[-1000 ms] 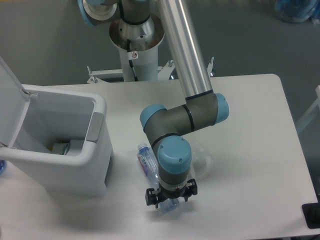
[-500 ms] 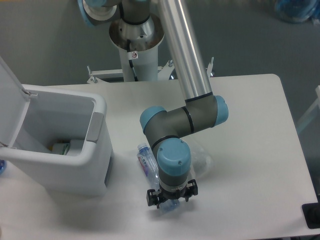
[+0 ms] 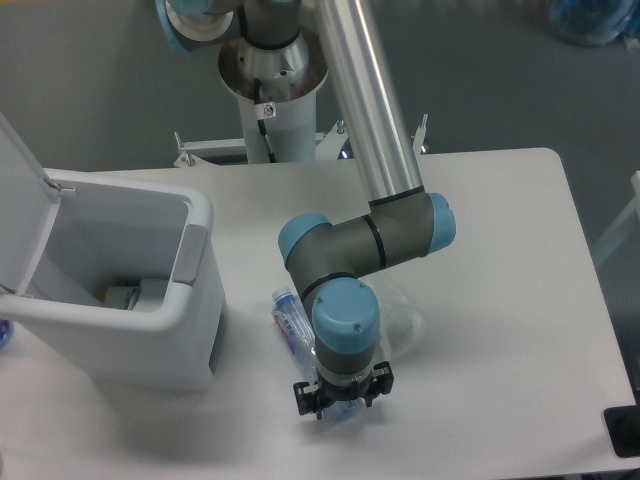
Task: Place the trash in the trash can
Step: 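Close the gripper on the bottle's cap end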
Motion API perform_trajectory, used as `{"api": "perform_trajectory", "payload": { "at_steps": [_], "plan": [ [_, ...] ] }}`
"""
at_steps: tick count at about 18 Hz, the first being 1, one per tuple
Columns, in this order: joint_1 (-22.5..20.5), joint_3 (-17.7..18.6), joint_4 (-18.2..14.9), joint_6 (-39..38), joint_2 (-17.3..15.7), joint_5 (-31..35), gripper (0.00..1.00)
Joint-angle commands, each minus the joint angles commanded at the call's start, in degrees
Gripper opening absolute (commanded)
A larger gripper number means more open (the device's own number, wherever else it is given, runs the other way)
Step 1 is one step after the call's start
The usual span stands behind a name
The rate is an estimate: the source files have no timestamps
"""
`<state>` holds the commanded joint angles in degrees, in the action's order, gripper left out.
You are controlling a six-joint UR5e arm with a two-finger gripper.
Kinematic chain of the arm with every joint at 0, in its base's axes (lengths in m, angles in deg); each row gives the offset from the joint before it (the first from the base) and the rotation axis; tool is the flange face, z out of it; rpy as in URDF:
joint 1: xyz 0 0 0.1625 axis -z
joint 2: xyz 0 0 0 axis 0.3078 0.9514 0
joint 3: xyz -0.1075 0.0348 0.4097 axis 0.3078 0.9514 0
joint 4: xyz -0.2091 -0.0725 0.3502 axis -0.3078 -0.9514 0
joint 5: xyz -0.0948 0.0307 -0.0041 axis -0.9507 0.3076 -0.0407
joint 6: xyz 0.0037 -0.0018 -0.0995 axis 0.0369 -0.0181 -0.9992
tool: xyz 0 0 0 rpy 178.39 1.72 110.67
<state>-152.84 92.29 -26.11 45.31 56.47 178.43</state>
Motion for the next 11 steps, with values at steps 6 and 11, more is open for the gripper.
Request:
{"api": "perform_trajectory", "payload": {
  "at_steps": [6, 11],
  "plan": [
    [0.0, 0.0, -0.1, 0.3, -0.1, -0.1, 0.73],
    [0.0, 0.1, -0.1, 0.4, -0.4, -0.1, 0.71]
  ]
}}
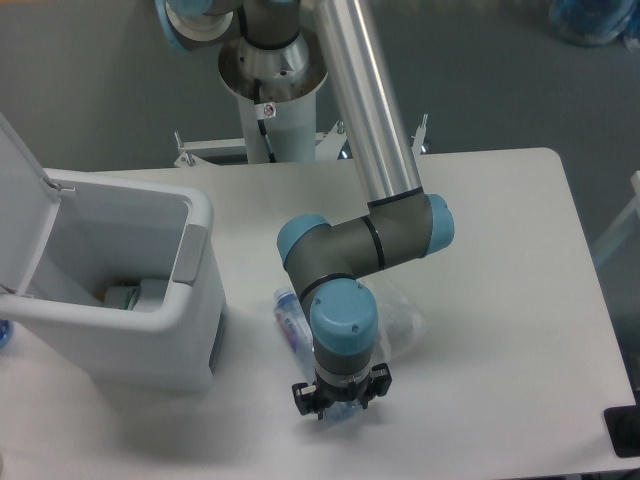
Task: Place the trash in the trash can
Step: 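Close the gripper on the bottle's cap end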
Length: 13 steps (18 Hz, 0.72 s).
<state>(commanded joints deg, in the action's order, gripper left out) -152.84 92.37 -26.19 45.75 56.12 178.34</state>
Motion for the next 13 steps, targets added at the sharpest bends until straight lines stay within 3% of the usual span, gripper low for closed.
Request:
{"api": "perform_trajectory", "payload": {
  "at_steps": [8, 13],
  "plan": [
    [0.1, 0.1, -0.1, 0.0, -0.7, 0.0, 0.7],
    [0.4, 0.4, 0.0, 0.1, -2.8, -0.1, 0.66]
  ]
}}
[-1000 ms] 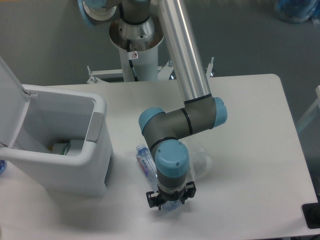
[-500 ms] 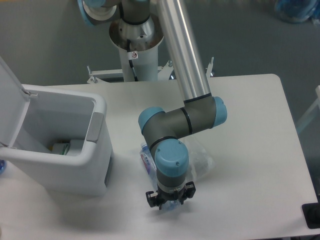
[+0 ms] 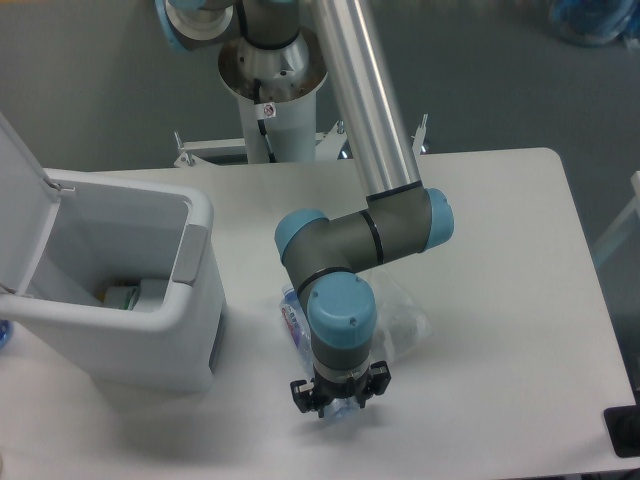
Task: Place the trash in the trash can
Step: 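Close the gripper on the bottle's cap end, then lift the bottle and carry it over the white trash bin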
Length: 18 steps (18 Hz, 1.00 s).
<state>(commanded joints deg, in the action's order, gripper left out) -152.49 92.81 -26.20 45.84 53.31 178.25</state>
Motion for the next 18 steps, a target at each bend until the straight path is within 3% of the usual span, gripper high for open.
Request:
{"api": "perform_trajectory", "payload": {
  "at_steps": [7, 10, 16, 18],
  "plan": [
    [-0.1, -0.8, 0.1, 0.3, -1.8, -0.3, 0.66],
    [-0.6, -3.0, 0.5, 0.8, -3.5, -0.4, 0.66],
    [-3.4, -7.4, 5.3, 0.4, -6.9, -0.4, 0.66],
    [-4.7, -7.8, 6.6, 0.3, -9.7, -0.4, 0.66]
  ]
}}
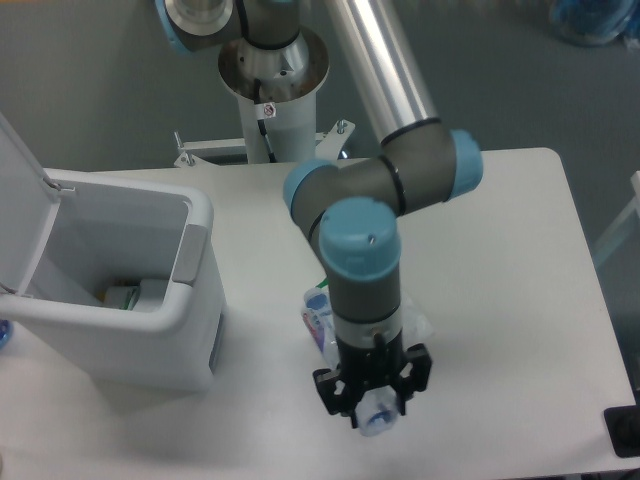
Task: Place the trash in the trash can
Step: 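Lift the bottle and carry it over the white trash bin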
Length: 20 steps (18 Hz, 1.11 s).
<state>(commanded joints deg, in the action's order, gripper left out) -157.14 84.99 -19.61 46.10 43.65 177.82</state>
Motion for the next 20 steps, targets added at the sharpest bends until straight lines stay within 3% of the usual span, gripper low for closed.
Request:
{"api": "perform_trajectory", "payload": {
  "at_steps": [4, 7, 11, 16, 20],
  "plan": [
    [-1.3, -1.4, 3.2, 0.0, -2.7, -2.9, 0.66],
    [-1.3, -2.6, 3.3, -1.1, -5.2, -7.5, 0.66],
    [-0.5, -2.4, 3.3, -1.3, -7.9, -7.9, 0.66],
    [2.3, -2.0, 3.3, -1.8, -12.0, -9.0, 0.66],
    [5.0, -2.1, 3.3, -4.6, -13.2, -8.9, 0.66]
  ]
}}
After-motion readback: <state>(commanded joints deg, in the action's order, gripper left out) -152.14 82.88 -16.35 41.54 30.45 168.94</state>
